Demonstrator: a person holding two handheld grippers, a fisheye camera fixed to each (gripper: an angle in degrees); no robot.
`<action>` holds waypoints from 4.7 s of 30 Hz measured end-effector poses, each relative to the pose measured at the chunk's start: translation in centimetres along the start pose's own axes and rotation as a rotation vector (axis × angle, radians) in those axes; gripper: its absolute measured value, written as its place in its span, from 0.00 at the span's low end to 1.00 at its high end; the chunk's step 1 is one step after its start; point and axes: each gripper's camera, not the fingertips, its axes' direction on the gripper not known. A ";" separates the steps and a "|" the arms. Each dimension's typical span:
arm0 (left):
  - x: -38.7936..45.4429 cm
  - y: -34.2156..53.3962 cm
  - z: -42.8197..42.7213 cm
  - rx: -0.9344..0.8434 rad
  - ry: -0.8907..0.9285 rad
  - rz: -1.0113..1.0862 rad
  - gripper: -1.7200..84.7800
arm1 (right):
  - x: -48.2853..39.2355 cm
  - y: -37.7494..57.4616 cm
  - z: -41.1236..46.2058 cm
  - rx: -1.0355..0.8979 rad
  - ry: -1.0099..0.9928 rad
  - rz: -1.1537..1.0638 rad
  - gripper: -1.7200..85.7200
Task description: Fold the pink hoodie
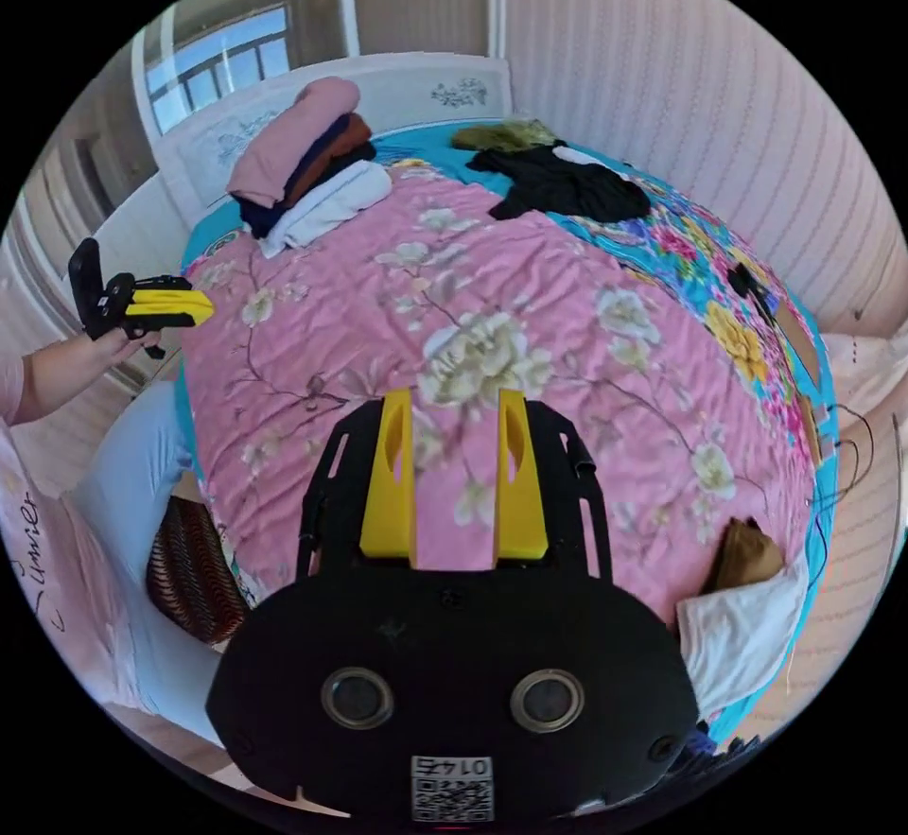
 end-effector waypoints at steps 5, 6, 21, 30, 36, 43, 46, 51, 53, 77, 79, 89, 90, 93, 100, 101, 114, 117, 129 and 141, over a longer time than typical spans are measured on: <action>-11.5 7.4 -7.0 0.074 -0.215 -0.314 0.08 | -12.8 -11.2 4.0 0.097 -0.206 -0.225 0.16; -13.9 8.8 -7.9 0.093 -0.263 -0.366 0.09 | -14.1 -12.4 4.4 0.105 -0.219 -0.243 0.16; -32.5 12.4 -8.7 0.117 -0.336 -0.641 0.11 | -33.8 -30.7 14.1 0.049 -0.009 -0.409 0.16; -31.7 11.9 -10.5 0.141 -0.347 -0.503 0.02 | -31.3 -28.6 17.0 0.060 -0.031 -0.312 0.09; -28.5 6.3 -17.2 0.328 -0.306 -0.321 0.01 | -22.1 -25.4 10.3 0.214 -0.223 -0.098 0.07; -21.0 3.4 -25.7 0.559 -0.110 -0.126 0.01 | -11.0 -12.0 -1.7 0.533 -0.324 0.136 0.07; -14.2 10.2 -24.6 0.455 0.180 -0.147 0.01 | -9.6 -0.3 -2.8 0.503 -0.358 0.211 0.07; -8.0 23.6 -13.4 0.034 0.448 -0.606 0.01 | -8.6 20.6 5.9 0.136 -0.436 0.627 0.07; -6.6 26.9 -10.7 -0.093 0.471 -0.704 0.01 | -9.0 28.8 11.0 0.005 -0.482 0.827 0.04; -6.0 24.1 -11.2 -0.029 0.387 -0.680 0.01 | -3.0 40.8 14.5 0.028 -0.161 0.915 0.05; -5.9 22.8 -12.1 -0.034 0.330 -0.582 0.01 | -3.1 41.5 13.3 0.052 -0.176 0.890 0.05; -7.1 24.3 -9.8 -0.198 0.268 -0.651 0.01 | -6.1 45.5 15.2 -0.030 -0.235 0.856 0.08; -7.0 24.3 -10.2 -0.185 0.235 -0.660 0.01 | -6.2 45.6 15.0 -0.011 -0.228 0.855 0.08; -6.6 23.0 -10.7 -0.135 0.185 -0.641 0.02 | -6.3 45.0 14.5 0.036 -0.181 0.800 0.11; -4.3 18.1 -3.5 -0.200 0.270 -0.560 0.12 | -6.2 42.7 17.1 0.039 -0.145 0.722 0.18; -4.0 17.8 -2.8 -0.212 0.277 -0.552 0.12 | -6.1 42.6 17.9 0.023 -0.145 0.729 0.18; -1.8 13.4 -1.1 -0.211 0.439 -0.482 0.06 | -4.7 44.6 18.9 0.074 -0.322 0.756 0.05; -2.7 11.7 -4.6 -0.036 0.496 -0.497 0.05 | -3.5 45.3 15.4 0.290 -0.447 0.718 0.04; -7.5 -9.2 -8.0 0.333 0.342 -0.307 0.05 | 4.0 30.1 2.3 0.680 -0.237 0.448 0.04; -9.6 -14.8 14.8 -0.042 0.257 -0.412 0.07 | 17.5 22.3 16.2 0.302 -0.032 0.770 0.05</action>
